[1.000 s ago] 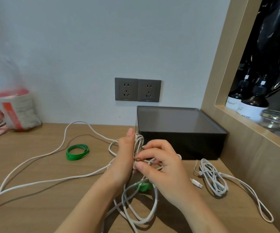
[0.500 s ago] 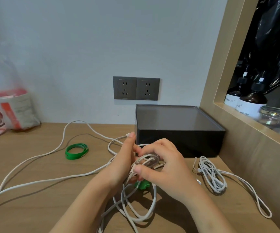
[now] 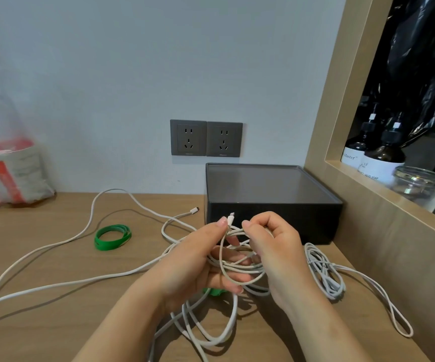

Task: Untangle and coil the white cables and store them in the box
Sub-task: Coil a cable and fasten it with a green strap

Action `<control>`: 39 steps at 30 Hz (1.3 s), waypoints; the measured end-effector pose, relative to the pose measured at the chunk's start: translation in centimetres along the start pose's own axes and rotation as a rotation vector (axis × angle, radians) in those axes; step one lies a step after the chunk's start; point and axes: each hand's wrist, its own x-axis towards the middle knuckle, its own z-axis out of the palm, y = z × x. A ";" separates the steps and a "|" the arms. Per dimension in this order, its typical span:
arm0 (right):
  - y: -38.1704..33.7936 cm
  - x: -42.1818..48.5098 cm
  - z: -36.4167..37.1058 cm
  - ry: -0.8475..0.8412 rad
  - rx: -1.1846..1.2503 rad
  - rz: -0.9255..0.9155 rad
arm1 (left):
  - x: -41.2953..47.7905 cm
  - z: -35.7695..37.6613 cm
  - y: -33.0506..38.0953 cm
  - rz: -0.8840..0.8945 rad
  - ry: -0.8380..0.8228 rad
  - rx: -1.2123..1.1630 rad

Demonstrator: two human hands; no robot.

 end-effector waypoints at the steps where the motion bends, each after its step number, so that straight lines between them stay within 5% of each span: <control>1: 0.1 0.0 0.1 0.019 -0.006 0.006 | 0.0 0.2 0.0 0.015 0.016 0.027; 7: 0.3 0.3 -0.1 0.152 0.019 0.038 | 0.4 0.0 -0.2 0.216 0.233 0.265; 11: 0.3 0.3 -0.2 0.097 -0.048 0.040 | 0.6 -0.2 -0.4 0.269 0.342 0.406; 16: 0.2 0.2 -0.3 -0.047 -0.146 0.020 | 0.4 -0.6 -0.1 0.230 0.382 0.270; 24: 0.1 0.1 -0.3 -0.002 -0.150 -0.061 | 0.3 -0.6 0.0 0.170 0.341 0.090; 29: 0.2 0.1 -0.2 0.025 -0.160 -0.091 | 0.7 -0.4 -0.7 0.318 0.484 0.596; 39: 0.2 0.4 -0.5 0.083 0.009 -0.031 | 0.3 -0.3 -0.4 0.282 0.217 0.650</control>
